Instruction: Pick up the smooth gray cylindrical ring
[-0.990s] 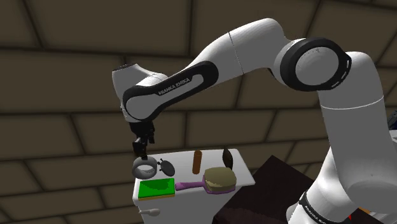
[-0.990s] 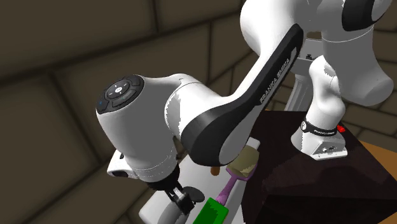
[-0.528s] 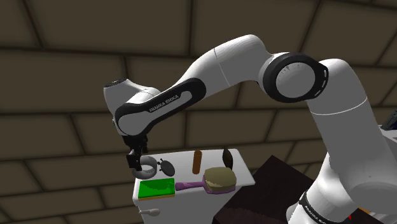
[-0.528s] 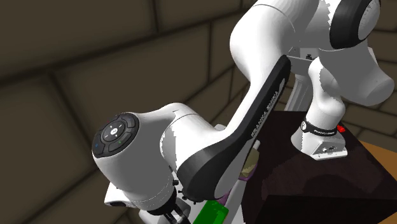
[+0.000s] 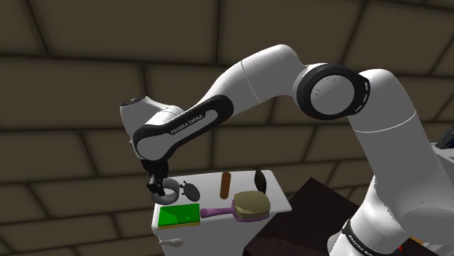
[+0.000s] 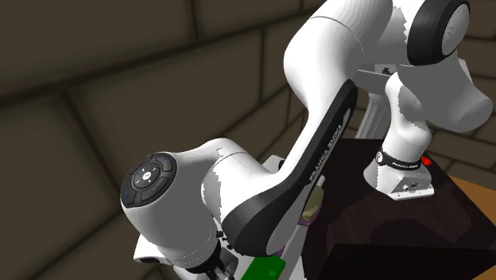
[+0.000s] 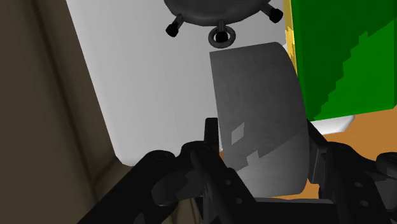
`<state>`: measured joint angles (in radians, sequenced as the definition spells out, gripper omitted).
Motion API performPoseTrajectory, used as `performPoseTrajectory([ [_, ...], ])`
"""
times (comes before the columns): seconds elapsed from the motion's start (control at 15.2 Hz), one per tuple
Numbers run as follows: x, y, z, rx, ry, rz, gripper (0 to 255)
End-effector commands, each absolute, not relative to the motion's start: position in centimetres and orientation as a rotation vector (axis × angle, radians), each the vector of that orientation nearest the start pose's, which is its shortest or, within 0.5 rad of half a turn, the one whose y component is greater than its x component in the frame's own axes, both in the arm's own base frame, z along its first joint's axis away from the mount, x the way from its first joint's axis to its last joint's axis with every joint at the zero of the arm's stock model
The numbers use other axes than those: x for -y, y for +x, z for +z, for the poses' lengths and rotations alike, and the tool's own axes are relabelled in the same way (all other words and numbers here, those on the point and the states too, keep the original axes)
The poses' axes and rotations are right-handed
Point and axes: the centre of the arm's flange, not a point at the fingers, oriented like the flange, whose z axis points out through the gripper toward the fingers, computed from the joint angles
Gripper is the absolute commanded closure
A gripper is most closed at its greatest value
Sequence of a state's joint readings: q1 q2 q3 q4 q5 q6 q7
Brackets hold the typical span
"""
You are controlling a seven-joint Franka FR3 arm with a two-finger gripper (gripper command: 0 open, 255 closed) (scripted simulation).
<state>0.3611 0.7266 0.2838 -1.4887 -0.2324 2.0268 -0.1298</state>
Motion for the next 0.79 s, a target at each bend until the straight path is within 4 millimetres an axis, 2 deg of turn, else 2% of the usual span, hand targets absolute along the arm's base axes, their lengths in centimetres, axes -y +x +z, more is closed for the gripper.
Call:
performPoseTrajectory([
  [0.0,-38.2,58.3,24.2,1.297,-2.904,0.238,255],
  [0.33,-38.3,58.2,24.2,1.297,-2.904,0.238,255],
  [0.73,-38.3,58.2,27.3,1.297,-2.904,0.238,255],
])
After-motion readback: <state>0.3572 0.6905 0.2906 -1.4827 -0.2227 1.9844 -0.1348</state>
